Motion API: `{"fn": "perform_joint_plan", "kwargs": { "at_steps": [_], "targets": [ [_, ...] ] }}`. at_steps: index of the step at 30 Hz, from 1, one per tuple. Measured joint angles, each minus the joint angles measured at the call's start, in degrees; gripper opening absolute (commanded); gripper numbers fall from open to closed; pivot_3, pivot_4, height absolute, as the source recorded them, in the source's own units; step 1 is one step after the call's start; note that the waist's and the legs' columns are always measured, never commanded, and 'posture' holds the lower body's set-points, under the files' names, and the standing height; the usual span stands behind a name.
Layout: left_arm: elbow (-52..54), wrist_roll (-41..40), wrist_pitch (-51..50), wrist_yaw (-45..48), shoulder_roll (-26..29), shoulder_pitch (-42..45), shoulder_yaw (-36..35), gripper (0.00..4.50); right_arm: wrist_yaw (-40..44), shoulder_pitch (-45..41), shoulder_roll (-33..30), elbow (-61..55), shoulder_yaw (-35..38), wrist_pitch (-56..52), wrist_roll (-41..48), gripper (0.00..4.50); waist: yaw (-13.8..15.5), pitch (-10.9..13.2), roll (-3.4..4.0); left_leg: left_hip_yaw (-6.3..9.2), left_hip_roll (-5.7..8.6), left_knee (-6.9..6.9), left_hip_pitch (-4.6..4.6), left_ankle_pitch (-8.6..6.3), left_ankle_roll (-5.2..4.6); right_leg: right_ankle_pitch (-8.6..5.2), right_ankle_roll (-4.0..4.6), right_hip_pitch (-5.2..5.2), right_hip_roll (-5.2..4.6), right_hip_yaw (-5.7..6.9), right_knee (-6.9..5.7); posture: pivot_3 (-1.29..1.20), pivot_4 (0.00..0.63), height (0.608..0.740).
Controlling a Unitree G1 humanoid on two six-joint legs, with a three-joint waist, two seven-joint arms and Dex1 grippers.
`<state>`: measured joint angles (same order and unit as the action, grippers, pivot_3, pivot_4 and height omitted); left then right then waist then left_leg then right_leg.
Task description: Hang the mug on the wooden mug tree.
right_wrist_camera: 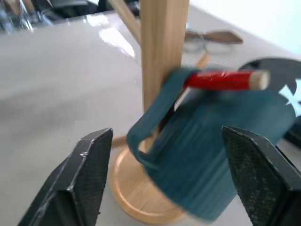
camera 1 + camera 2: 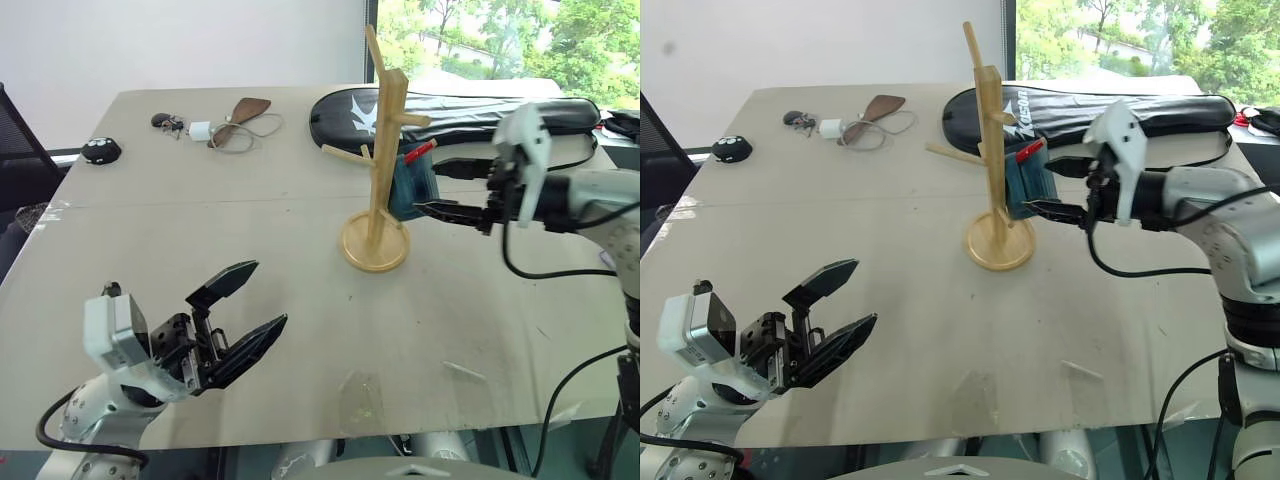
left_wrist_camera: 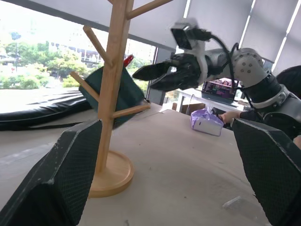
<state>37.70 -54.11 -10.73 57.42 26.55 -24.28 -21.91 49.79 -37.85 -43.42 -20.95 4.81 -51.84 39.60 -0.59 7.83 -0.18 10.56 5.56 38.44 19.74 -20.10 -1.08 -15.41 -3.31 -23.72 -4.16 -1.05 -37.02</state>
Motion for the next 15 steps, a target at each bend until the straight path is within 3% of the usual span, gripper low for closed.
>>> {"fn": "perform_joint_plan", "kwargs": {
  "at_steps": [6,11,15],
  "targets": [
    [-2.1,3.2,-1.4,-1.6,2.5,-1.0,0.0,4.5,0.9,16.7,-1.3,-6.9,12.3,0.8,6.7,3.72,0.3,0.0,-0.05,0.01,0.0,0.02,-0.01,0.0,0.0,0.0,0.0,0.03,0.0,0.02,-0.04,0.0,0.15,0.74],
    [-5.1,10.9,-5.0,-6.8,6.6,-5.4,-0.9,4.5,5.6,43.7,-1.1,-5.3,19.3,12.3,-1.0,3.72,1.4,-0.1,-0.07,-0.1,0.03,0.01,-0.09,0.0,-0.01,0.01,-0.02,0.07,0.01,0.01,-0.09,0.0,0.15,0.74],
    [-6.5,13.4,-6.2,-7.7,8.2,-5.5,-1.2,4.5,8.6,52.8,-0.3,-3.3,22.6,21.4,-5.3,3.72,1.4,-0.1,-0.11,-0.16,0.0,0.03,-0.43,0.0,-0.01,0.09,-0.05,0.28,0.04,-0.21,-0.33,0.0,0.15,0.74]
  ]
}}
